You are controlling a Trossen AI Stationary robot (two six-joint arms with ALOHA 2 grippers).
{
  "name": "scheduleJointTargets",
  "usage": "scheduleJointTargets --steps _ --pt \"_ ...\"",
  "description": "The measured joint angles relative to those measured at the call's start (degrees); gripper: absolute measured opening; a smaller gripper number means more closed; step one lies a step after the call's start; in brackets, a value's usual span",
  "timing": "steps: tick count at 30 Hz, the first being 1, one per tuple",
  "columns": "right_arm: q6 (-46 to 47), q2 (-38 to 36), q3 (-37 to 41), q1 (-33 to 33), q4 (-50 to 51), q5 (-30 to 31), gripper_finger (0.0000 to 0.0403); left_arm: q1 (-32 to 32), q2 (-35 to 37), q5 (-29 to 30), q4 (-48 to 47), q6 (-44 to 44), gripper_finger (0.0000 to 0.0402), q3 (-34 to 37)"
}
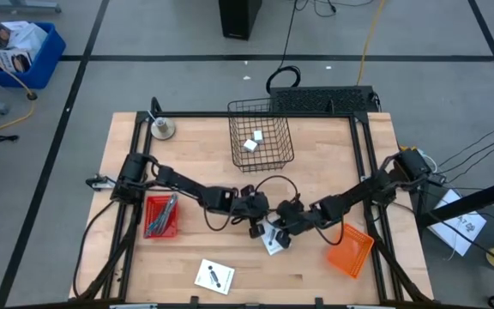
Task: Pick and place items into bin
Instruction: Put the right card reader box into the orange basket
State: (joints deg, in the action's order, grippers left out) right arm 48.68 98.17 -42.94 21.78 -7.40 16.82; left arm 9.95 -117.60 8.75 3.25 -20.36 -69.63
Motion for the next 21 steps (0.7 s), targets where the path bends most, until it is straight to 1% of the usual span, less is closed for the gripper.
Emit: scheduleJointTargets --steps 4,8,15,18,21 --pt "-2.53 0.17 0.19 -0.1 -4.62 -1.03 0.0 0.61 0.0 0.79 0.0 0.41 0.0035 0.0" --pt "-8.3 0.26 0.26 -0.08 -8.13 -1.99 0.0 1.09 0.0 0.84 0.0 2.41 0.0035 0.0" --pt "-7.26 0.26 0.26 -1.53 -9.37 -2.23 0.0 1.05 0.0 0.95 0.09 3.63 0.0035 0.0" --pt "-6.66 -0.66 0.26 -1.96 -9.02 -2.25 0.0 1.14 -0.02 2.75 0.37 4.66 0.0035 0.0" --pt "-6.97 -2.39 0.2 -2.25 -7.92 -4.02 0.0 1.88 0.55 4.81 0.31 5.04 0.0035 0.04"
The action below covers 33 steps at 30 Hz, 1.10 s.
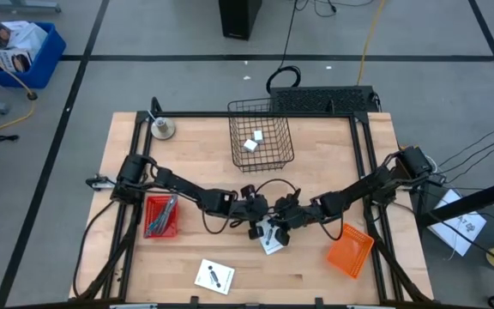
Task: Pick and place items into bin
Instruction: Put the right card reader box into the orange basket
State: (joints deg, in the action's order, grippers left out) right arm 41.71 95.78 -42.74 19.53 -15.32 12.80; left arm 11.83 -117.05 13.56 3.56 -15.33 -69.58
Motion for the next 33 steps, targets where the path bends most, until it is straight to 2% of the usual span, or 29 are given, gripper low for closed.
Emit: scheduleJointTargets --steps 5,8,11,14,25,33 --pt "3.89 -3.14 -0.02 1.2 8.01 -0.75 0.0 2.21 3.15 -3.56 -5.05 -2.78 0.0035 0.0" --pt "6.32 -5.5 -0.03 2.7 14.75 1.71 0.0 4.68 4.22 -4.6 -9.23 -6.12 0.0035 0.0" --pt "10.16 -6.52 -0.07 4.2 19.89 5.15 0.0 6.85 4.09 -5.81 -8.99 -6.81 0.0035 0.0" --pt "13.15 -6.14 -0.07 4.63 21.77 4.94 0.0 7.95 2.91 -5.17 -6.84 -7.82 0.0035 -0.04" --pt "15.99 0.44 0.07 4.52 17.94 2.32 0.0 6.09 -0.04 -6.78 -8.75 -13.46 0.0035 0.1" --pt "11.5 0.6 0.61 4.44 9.72 2.15 0.0 5.19 -2.15 -7.91 -6.24 -14.9 0.0035 -0.15"
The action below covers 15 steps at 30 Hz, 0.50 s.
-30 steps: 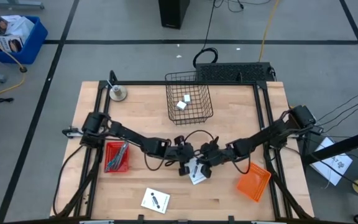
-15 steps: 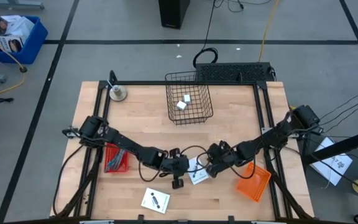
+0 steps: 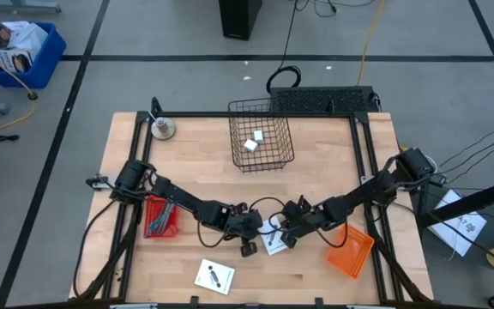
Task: Pick and place items into bin
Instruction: Put the right card reader box into the orange basket
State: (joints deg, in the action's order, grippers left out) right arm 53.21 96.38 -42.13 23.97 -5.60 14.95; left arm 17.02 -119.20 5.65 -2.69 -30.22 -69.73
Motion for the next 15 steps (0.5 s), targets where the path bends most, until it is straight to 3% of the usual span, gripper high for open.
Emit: scheduleJointTargets --steps 15 --pt "-6.05 -3.37 -0.02 2.39 -2.16 2.62 0.0 0.11 -0.32 -0.28 -0.45 -0.55 0.0035 0.09"
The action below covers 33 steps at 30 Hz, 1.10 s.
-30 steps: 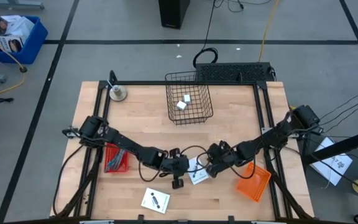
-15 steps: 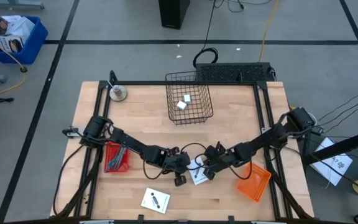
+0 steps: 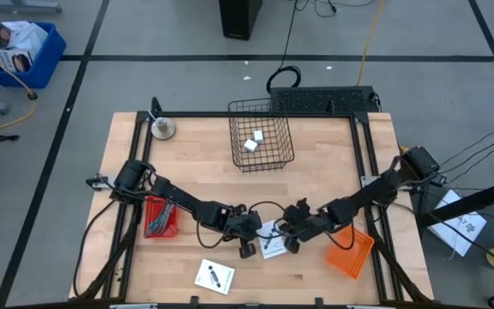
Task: Pick and place items into bin
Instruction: Put the right card reader box into the orange basket
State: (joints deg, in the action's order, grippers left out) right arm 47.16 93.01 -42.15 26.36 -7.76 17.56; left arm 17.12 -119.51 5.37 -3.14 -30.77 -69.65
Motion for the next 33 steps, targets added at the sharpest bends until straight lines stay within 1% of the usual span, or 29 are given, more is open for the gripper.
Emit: scheduleJointTargets --steps 3,7,11,14,16,24,28,33 --pt "0.03 -1.83 -0.39 0.94 -0.35 1.75 0.0 0.0 -0.01 0.05 0.1 0.03 0.0035 0.02" --pt "0.04 -1.92 -0.57 1.67 -1.69 2.43 0.0 0.0 0.01 0.22 0.31 0.1 0.0035 0.07" --pt "-0.16 -1.89 -0.58 2.27 -3.51 4.9 0.0 0.0 0.01 0.47 0.61 0.06 0.0035 0.07" --pt "-1.88 -1.87 -0.68 2.28 -6.28 5.31 0.0 0.0 0.01 0.63 1.03 -0.01 0.0035 0.07" --pt "-2.71 -1.75 -0.76 2.18 -7.99 5.08 0.0 -0.06 -0.09 0.93 3.1 -0.15 0.0035 0.03" --pt "-0.99 -1.26 -0.3 1.67 -3.08 4.98 0.0 -0.26 -0.34 1.27 4.98 -0.24 0.0035 0.0" --pt "0.11 -1.19 0.6 1.67 -3.59 4.98 0.0 -0.24 -0.32 1.22 5.74 -0.95 0.0035 0.04" --pt "2.47 -1.19 2.13 1.67 -3.36 4.92 0.0 -0.17 2.03 0.65 10.15 -1.38 0.0035 0.19"
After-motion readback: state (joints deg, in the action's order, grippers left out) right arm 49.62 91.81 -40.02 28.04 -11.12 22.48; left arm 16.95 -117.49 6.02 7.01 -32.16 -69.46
